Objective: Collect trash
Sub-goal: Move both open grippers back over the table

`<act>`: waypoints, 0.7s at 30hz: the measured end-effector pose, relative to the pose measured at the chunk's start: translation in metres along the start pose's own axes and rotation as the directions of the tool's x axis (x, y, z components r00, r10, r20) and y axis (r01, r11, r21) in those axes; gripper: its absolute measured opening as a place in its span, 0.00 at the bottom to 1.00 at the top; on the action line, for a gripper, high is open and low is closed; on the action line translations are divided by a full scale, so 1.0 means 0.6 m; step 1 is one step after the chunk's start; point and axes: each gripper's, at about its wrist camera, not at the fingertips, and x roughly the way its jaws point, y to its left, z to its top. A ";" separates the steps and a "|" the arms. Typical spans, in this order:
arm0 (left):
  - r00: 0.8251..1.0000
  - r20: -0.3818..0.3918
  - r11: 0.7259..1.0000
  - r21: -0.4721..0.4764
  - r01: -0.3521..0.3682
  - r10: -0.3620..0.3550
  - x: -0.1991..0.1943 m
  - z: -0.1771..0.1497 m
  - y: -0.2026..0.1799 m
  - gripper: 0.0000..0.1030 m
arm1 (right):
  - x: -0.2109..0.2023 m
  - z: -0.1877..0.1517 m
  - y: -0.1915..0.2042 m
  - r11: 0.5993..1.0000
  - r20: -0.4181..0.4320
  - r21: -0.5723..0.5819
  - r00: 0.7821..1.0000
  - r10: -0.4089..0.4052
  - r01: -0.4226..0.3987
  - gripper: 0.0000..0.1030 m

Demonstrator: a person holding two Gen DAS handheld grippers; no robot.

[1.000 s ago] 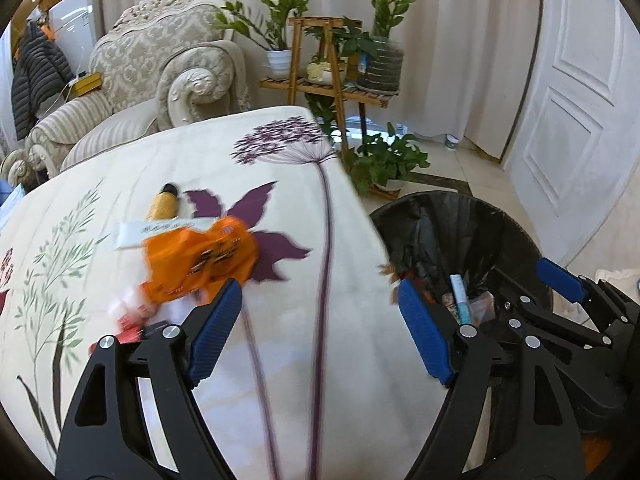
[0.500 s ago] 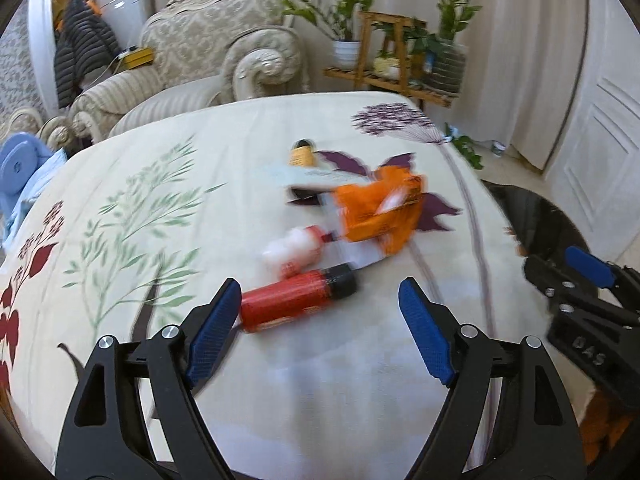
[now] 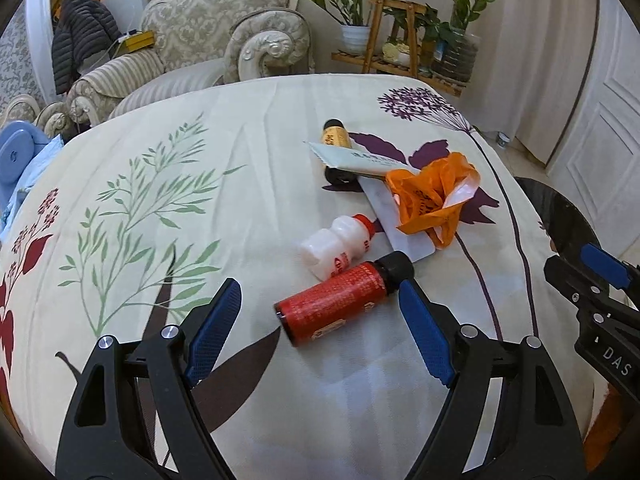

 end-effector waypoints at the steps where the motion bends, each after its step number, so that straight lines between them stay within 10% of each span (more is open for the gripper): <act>1: 1.000 -0.006 1.000 0.006 0.011 -0.011 0.002 0.000 -0.002 0.77 | 0.001 0.000 0.000 1.000 -0.002 0.001 1.000 0.000 0.000 0.57; 21: 0.988 -0.055 0.990 -0.009 0.142 -0.142 -0.017 -0.031 -0.037 0.58 | -0.007 -0.014 -0.019 0.999 0.005 0.031 1.000 0.029 -0.029 0.57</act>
